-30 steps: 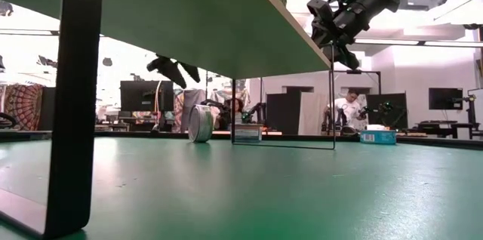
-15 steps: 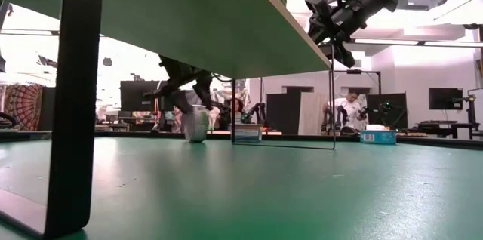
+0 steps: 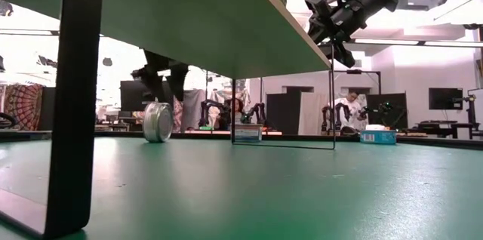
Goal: Stack canned seafood by type on shelf
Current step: Put the green white tuna can on the shelf, then stack the blue pink tuna can on top of the other blue pink tuna cans on the shelf
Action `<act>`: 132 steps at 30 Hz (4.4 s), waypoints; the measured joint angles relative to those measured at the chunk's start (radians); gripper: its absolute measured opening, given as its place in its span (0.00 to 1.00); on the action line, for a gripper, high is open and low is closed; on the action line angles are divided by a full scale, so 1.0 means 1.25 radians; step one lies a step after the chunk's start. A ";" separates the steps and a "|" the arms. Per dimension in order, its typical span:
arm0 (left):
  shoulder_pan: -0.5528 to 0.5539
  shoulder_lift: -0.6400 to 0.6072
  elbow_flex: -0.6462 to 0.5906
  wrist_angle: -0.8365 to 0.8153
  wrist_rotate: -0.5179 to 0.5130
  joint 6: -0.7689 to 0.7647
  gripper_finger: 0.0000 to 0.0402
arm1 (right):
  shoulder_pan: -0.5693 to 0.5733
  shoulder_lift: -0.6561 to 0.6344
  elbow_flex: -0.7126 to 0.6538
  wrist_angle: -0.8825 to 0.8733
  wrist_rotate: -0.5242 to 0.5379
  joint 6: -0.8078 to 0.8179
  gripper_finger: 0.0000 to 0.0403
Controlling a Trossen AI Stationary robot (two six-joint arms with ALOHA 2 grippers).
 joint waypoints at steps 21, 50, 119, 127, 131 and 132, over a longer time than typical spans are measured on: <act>-0.305 -0.081 0.001 -0.244 -0.178 -0.584 0.76 | 0.000 0.000 0.000 0.008 0.023 -0.022 0.42; -0.256 0.038 -0.095 -0.004 -0.232 -0.459 0.32 | 0.002 0.000 0.000 0.008 -0.006 -0.060 0.42; -0.906 -0.202 -0.092 0.365 -0.123 0.526 0.65 | 0.087 -0.003 0.017 -0.025 0.038 0.146 0.42; -0.906 -0.202 -0.092 0.418 -0.063 0.392 0.67 | 0.087 -0.003 0.026 -0.030 0.039 0.146 0.42; -0.900 -0.244 -0.093 0.421 -0.131 0.216 0.66 | 0.084 -0.003 0.026 -0.031 0.039 0.146 0.42; -0.893 -0.263 -0.093 0.402 -0.150 0.171 0.66 | 0.084 -0.003 0.026 -0.032 0.039 0.145 0.42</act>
